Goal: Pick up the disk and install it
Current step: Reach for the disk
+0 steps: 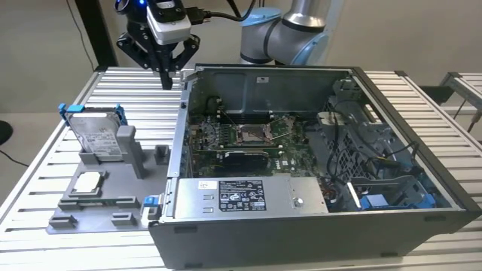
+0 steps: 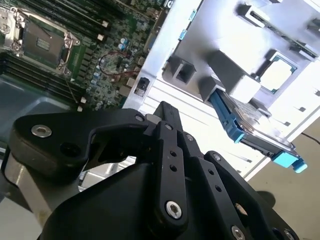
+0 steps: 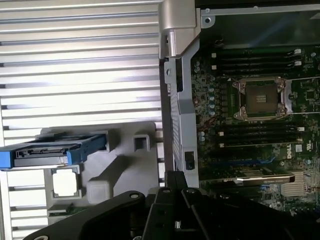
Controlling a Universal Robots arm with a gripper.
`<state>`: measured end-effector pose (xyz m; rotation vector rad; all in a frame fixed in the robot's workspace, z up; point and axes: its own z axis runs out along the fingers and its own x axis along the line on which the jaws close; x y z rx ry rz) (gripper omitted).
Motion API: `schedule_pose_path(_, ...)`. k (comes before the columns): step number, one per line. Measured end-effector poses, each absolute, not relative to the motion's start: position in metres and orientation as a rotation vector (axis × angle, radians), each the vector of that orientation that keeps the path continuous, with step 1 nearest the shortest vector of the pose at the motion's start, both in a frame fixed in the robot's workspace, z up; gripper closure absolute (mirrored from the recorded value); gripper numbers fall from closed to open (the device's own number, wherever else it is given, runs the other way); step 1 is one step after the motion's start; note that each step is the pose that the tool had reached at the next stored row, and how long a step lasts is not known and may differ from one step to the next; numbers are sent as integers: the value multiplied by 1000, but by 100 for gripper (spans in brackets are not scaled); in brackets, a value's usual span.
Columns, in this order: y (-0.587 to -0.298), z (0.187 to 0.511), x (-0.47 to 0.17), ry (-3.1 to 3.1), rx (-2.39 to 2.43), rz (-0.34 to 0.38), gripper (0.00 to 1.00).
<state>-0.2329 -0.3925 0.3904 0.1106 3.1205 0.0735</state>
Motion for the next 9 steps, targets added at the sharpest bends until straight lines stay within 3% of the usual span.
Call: schedule_pose_path(9, -391, 390, -244, 3121, 111, 73, 100)
